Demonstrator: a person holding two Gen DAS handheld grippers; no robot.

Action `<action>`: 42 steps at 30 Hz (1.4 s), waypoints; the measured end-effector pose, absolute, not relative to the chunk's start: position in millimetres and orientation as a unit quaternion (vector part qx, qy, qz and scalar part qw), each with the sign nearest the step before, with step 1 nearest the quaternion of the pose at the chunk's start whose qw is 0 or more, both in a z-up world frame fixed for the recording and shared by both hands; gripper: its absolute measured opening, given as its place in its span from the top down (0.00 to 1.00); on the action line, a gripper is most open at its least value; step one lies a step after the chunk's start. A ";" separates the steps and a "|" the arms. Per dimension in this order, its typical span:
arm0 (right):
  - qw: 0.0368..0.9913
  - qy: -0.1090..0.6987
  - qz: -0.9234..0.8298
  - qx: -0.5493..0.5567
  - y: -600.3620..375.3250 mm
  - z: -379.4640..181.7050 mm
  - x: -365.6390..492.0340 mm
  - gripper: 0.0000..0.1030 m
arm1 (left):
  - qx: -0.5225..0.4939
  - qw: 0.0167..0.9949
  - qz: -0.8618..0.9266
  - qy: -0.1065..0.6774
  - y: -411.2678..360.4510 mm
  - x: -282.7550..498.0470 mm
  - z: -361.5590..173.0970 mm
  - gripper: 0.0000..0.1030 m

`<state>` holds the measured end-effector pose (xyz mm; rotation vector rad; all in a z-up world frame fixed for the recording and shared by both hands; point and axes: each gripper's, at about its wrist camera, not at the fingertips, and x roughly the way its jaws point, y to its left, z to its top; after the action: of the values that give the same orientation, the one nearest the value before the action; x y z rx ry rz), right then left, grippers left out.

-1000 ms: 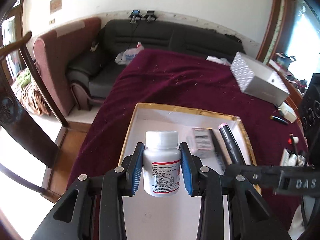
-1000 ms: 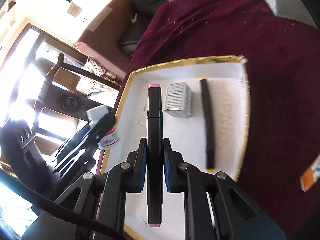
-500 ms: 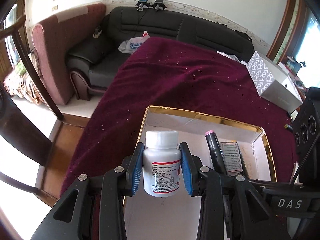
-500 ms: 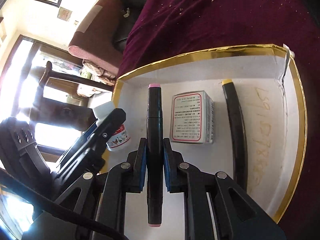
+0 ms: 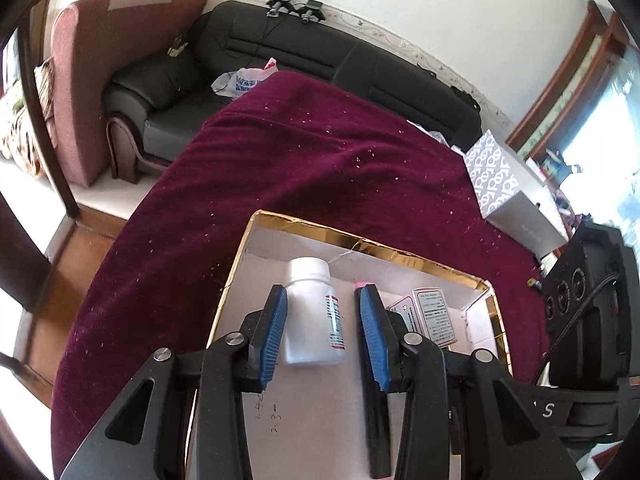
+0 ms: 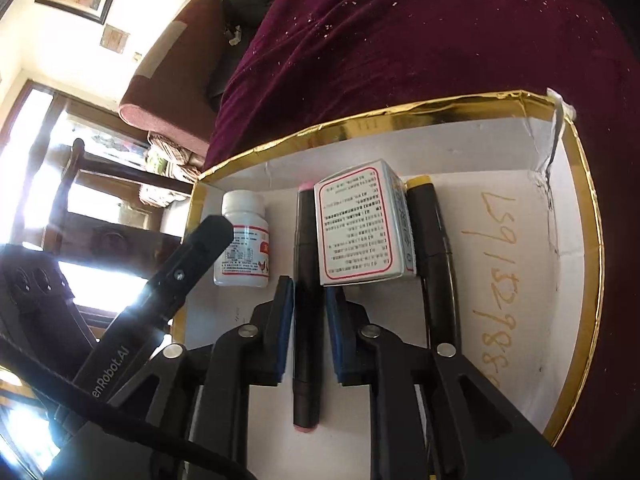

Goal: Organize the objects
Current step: 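Set the bottle and marker down in the tray and open both grippers, then move both grippers back toward the pile of items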

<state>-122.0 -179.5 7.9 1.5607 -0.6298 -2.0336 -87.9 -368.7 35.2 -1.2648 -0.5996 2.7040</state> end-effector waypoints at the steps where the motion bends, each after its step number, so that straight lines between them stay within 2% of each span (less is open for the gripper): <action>1: 0.249 -0.228 -0.750 0.569 -178.2 10.8 -120.3 0.77 | -0.413 0.043 0.886 -0.204 -370.9 -85.6 36.1 0.65; 5: 0.257 -0.206 -0.770 0.546 -173.5 26.0 -109.9 0.76 | -0.405 0.003 0.892 -0.199 -373.2 -65.9 38.7 0.65; 9: 0.262 -0.196 -0.788 0.521 -164.3 40.8 -88.3 0.66 | -0.410 -0.034 0.887 -0.212 -367.2 -41.7 30.8 0.65; 16: 0.273 -0.201 -0.795 0.503 -144.6 54.2 -52.6 0.66 | -0.388 -0.068 0.885 -0.246 -365.7 3.8 30.0 0.63; 19: 0.272 -0.204 -0.797 0.499 -135.8 54.8 -38.7 0.65 | -0.386 -0.061 0.886 -0.250 -364.1 12.3 31.0 0.59; 25: 0.267 -0.203 -0.815 0.472 -105.8 72.2 -9.7 0.64 | -0.385 -0.036 0.892 -0.233 -348.1 20.7 50.8 0.58; 26: 0.263 -0.199 -0.821 0.465 -101.1 75.9 -5.0 0.61 | -0.382 -0.030 0.897 -0.221 -339.1 25.0 58.8 0.56; 28: 0.254 -0.193 -0.835 0.448 -89.4 84.7 6.5 0.50 | -0.375 -0.018 0.909 -0.181 -313.2 34.1 76.1 0.47; 31: 0.241 -0.179 -0.856 0.422 -67.9 95.7 27.2 0.49 | -0.350 0.003 0.931 -0.106 -264.4 50.7 101.5 0.40; 35: 0.205 -0.164 -0.880 0.396 -36.7 102.5 46.3 0.46 | -0.318 0.024 0.948 -0.022 -200.3 69.3 121.9 0.39; 42: 0.115 -0.118 -0.928 0.334 23.9 121.5 77.7 0.44 | -0.307 0.039 0.950 0.039 -137.3 72.1 129.3 0.39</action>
<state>77.7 23.9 121.5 0.9795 -0.3453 -2.7193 72.1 -137.3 129.3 -0.9427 0.1185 2.9134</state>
